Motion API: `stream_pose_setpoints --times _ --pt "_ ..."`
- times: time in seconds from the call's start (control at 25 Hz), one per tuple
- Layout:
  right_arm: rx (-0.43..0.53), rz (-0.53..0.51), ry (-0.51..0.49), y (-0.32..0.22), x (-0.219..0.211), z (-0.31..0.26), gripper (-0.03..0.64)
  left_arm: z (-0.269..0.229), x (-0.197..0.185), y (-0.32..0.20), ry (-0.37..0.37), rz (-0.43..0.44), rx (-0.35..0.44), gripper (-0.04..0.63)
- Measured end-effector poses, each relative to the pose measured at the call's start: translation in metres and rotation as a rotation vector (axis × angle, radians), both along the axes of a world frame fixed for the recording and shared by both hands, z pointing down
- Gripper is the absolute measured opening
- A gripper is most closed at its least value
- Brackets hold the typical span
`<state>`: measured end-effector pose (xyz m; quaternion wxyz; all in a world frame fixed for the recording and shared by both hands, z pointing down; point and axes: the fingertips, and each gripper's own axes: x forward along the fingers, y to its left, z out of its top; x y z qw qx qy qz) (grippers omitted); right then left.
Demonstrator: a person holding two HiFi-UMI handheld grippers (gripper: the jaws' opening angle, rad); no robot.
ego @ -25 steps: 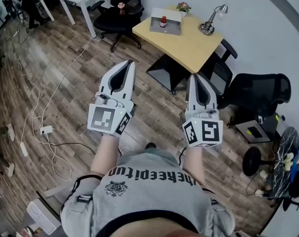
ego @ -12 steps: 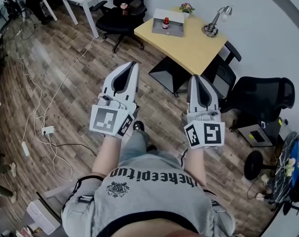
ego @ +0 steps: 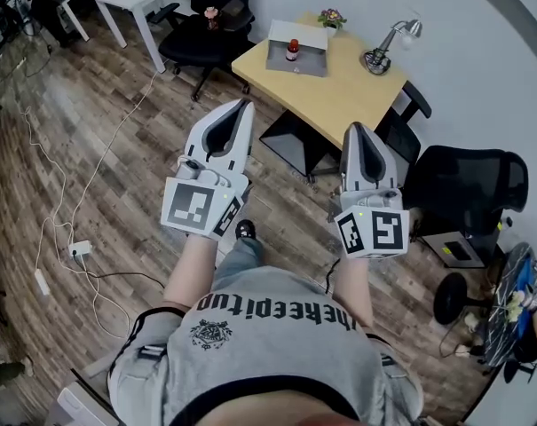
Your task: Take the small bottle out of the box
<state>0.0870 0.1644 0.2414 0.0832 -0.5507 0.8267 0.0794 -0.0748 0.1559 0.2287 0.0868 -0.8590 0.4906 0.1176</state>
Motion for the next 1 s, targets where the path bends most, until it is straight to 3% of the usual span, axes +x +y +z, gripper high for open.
stream_pose_setpoints --times 0.48,1.0 --pt "0.02 0.063 -0.022 -0.108 -0.022 -0.012 0.0 -0.011 -0.028 -0.115 -0.026 0.032 0.019 0.003" --pt "0.017 0.113 -0.043 -0.18 -0.043 0.0 0.0 0.003 -0.055 -0.2 -0.008 0.068 0.006 0.003"
